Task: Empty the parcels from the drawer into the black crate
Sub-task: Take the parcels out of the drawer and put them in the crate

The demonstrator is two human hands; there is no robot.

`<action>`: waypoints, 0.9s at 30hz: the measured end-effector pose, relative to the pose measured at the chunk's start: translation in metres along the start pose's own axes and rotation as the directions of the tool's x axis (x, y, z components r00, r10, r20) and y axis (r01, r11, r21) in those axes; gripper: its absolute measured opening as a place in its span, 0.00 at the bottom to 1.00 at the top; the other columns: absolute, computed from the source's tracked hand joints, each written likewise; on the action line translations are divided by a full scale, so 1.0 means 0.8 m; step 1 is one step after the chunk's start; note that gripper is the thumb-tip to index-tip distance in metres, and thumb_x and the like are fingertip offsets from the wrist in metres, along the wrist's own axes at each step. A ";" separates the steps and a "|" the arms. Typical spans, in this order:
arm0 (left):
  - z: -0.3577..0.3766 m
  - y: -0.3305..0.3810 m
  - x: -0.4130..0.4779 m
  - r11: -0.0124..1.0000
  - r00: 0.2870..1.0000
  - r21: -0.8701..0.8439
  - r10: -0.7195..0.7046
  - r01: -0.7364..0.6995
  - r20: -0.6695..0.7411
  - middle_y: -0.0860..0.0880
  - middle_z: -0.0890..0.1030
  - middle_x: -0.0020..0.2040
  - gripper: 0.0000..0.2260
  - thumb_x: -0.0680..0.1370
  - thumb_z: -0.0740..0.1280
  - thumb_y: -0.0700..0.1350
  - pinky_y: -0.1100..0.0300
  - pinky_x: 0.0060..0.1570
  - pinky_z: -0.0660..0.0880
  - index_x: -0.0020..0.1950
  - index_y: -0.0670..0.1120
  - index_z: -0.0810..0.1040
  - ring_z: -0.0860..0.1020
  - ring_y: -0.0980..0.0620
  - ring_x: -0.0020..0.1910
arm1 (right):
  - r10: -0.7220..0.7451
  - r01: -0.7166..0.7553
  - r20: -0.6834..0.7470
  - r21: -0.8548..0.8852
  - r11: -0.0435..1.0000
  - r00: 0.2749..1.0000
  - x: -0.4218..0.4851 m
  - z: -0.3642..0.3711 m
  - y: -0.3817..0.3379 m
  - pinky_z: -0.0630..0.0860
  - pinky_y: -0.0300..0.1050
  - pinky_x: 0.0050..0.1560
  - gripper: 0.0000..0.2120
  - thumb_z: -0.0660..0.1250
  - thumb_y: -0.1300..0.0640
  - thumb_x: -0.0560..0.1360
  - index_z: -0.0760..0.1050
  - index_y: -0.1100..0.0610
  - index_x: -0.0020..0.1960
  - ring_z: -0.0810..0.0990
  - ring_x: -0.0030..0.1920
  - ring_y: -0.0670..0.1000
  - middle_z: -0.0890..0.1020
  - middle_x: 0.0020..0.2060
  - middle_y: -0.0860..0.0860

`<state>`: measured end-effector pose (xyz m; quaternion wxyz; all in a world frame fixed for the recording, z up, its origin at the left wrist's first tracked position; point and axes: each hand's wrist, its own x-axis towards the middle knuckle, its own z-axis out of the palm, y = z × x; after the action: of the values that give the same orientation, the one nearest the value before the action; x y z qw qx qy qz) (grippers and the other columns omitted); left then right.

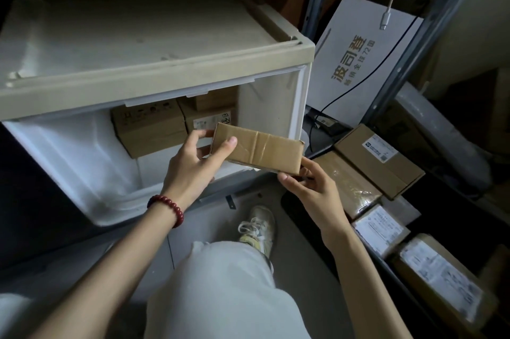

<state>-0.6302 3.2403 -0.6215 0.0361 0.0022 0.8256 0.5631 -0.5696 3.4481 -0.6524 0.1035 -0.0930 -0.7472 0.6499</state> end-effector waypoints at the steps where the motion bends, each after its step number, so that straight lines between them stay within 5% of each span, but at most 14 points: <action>1: 0.000 0.000 0.000 1.000 1.000 0.007 0.002 -0.002 0.012 0.53 0.81 0.49 0.27 0.66 0.63 0.71 0.46 0.48 0.81 0.60 0.60 0.70 0.80 0.55 0.47 | 0.001 -0.001 -0.021 0.014 1.000 1.000 0.000 0.000 -0.001 0.75 0.36 0.43 0.19 0.75 0.53 0.71 0.78 0.49 0.61 0.77 0.40 0.45 0.82 0.46 0.54; 4: 0.000 0.000 -0.003 1.000 0.999 0.016 0.019 -0.020 0.046 0.58 0.80 0.50 0.23 0.67 0.63 0.70 0.50 0.52 0.79 0.58 0.63 0.70 0.78 0.56 0.52 | 0.061 -0.059 -0.073 0.029 0.998 0.995 0.001 -0.003 0.000 0.76 0.38 0.50 0.19 0.73 0.43 0.68 0.78 0.46 0.58 0.80 0.51 0.46 0.81 0.54 0.52; 7: 0.000 -0.001 -0.005 0.999 0.997 0.030 0.038 -0.040 0.066 0.57 0.81 0.52 0.22 0.70 0.64 0.69 0.57 0.51 0.76 0.60 0.62 0.69 0.78 0.55 0.53 | 0.129 -0.127 -0.096 0.029 0.991 0.987 0.001 -0.004 0.003 0.73 0.53 0.65 0.20 0.73 0.37 0.67 0.77 0.45 0.55 0.76 0.62 0.48 0.79 0.60 0.50; 11: 0.000 0.001 -0.007 0.997 0.996 0.045 0.055 -0.059 0.076 0.54 0.82 0.54 0.29 0.67 0.62 0.70 0.59 0.49 0.72 0.65 0.60 0.71 0.77 0.53 0.55 | 0.146 -0.140 -0.103 0.068 0.988 0.984 0.000 0.002 0.000 0.71 0.54 0.65 0.15 0.72 0.33 0.64 0.75 0.41 0.40 0.75 0.64 0.47 0.81 0.59 0.46; 13: -0.001 0.001 -0.008 0.997 0.994 0.031 0.070 -0.072 0.082 0.56 0.82 0.52 0.28 0.68 0.64 0.71 0.63 0.46 0.71 0.64 0.60 0.72 0.78 0.56 0.54 | 0.159 -0.148 -0.105 0.099 0.984 0.982 -0.001 0.006 -0.002 0.72 0.48 0.58 0.19 0.72 0.30 0.62 0.72 0.43 0.38 0.76 0.56 0.45 0.80 0.56 0.45; 16: -0.001 0.002 -0.010 0.996 0.994 0.035 0.080 -0.083 0.080 0.62 0.82 0.48 0.23 0.70 0.64 0.67 0.73 0.39 0.67 0.62 0.60 0.74 0.78 0.65 0.48 | 0.192 -0.177 -0.087 0.159 0.971 0.977 -0.003 0.007 -0.001 0.76 0.54 0.56 0.31 0.72 0.28 0.58 0.68 0.52 0.43 0.79 0.47 0.47 0.82 0.45 0.51; 18: 0.000 0.001 -0.009 0.995 0.993 0.042 0.084 -0.088 0.084 0.63 0.81 0.49 0.18 0.72 0.65 0.64 0.74 0.38 0.66 0.60 0.61 0.75 0.77 0.67 0.48 | 0.199 -0.185 -0.078 0.160 0.970 0.977 -0.005 0.008 -0.004 0.78 0.56 0.59 0.34 0.72 0.28 0.56 0.68 0.53 0.45 0.82 0.51 0.52 0.83 0.49 0.55; 22: 0.004 -0.005 -0.004 0.996 0.992 0.058 0.067 -0.074 0.107 0.59 0.81 0.53 0.14 0.72 0.67 0.63 0.66 0.45 0.70 0.56 0.63 0.76 0.77 0.59 0.53 | 0.189 -0.174 -0.057 0.204 0.963 0.980 -0.004 0.008 -0.007 0.82 0.49 0.51 0.29 0.72 0.35 0.62 0.68 0.50 0.54 0.84 0.49 0.46 0.84 0.51 0.49; 27: 0.019 -0.004 0.001 0.997 0.980 0.026 0.060 -0.067 0.192 0.61 0.76 0.60 0.20 0.72 0.68 0.61 0.58 0.58 0.68 0.63 0.63 0.70 0.72 0.56 0.62 | 0.176 -0.162 -0.046 0.225 0.961 0.983 -0.006 -0.007 -0.005 0.83 0.45 0.43 0.31 0.69 0.39 0.67 0.65 0.46 0.65 0.84 0.46 0.43 0.85 0.47 0.46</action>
<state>-0.6298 3.2530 -0.6301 0.0972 0.0832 0.8267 0.5478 -0.5632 3.4516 -0.6481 0.0818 -0.1657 -0.6561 0.7317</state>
